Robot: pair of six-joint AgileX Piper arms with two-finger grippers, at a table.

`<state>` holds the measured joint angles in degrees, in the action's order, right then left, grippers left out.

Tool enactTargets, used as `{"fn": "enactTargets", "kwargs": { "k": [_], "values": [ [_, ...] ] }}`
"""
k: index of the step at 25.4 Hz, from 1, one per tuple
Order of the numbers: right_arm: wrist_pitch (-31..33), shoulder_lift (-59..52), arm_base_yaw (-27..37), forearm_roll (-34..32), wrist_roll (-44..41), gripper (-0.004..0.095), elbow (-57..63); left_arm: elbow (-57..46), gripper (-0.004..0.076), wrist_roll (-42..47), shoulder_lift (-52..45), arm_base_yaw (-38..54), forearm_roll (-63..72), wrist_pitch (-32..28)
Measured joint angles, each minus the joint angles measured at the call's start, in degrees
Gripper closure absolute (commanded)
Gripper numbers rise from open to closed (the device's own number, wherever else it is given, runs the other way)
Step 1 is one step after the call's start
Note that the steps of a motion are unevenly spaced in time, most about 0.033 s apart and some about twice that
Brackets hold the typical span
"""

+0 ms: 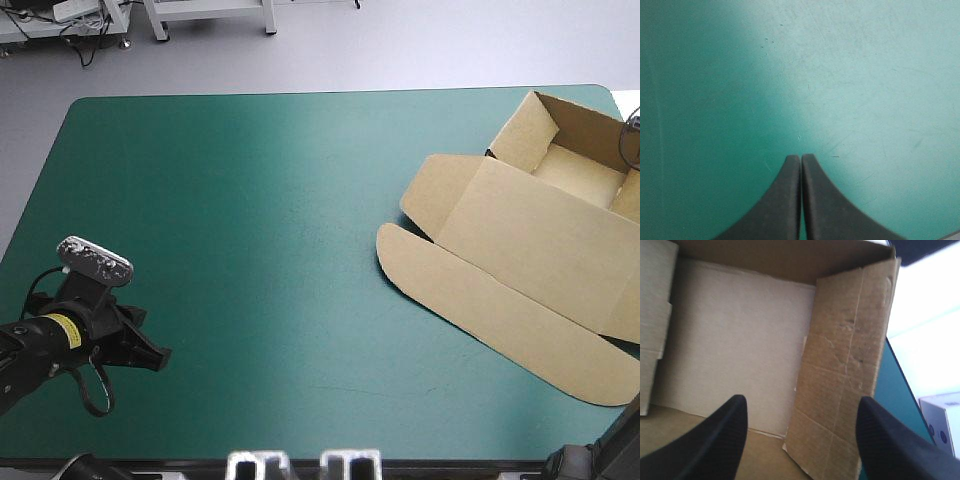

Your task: Fold the box

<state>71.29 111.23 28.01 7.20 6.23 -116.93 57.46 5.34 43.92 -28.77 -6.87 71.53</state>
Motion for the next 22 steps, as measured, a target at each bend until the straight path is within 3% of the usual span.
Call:
{"fn": "enactTargets", "kwargs": {
  "k": [4,9,13,17,18,22],
  "values": [
    [0.09,-3.67,0.00,4.36,0.18,0.0631,-3.27,0.00,0.0733,0.00,0.00,0.00,0.00,0.00],
    [0.09,-9.31,-0.57,16.12,6.28,0.0899,-5.27,0.00,0.0733,0.00,0.00,0.00,0.00,0.00],
    [0.09,-12.76,-4.29,24.09,12.74,0.0922,-5.39,0.00,0.0733,-0.29,0.00,0.00,0.11,0.00],
    [0.09,-15.47,-16.62,27.95,14.85,0.0922,-5.41,0.00,0.0733,-0.54,0.00,0.00,0.22,-0.35],
    [0.09,-15.66,-22.32,27.27,16.08,0.0922,-5.41,0.00,0.0733,-0.57,0.00,0.00,0.22,-0.35],
    [0.09,-16.31,-37.06,16.34,16.16,0.0922,-5.41,0.00,0.0733,-1.29,0.00,0.00,1.06,-0.47]
  ]
}}
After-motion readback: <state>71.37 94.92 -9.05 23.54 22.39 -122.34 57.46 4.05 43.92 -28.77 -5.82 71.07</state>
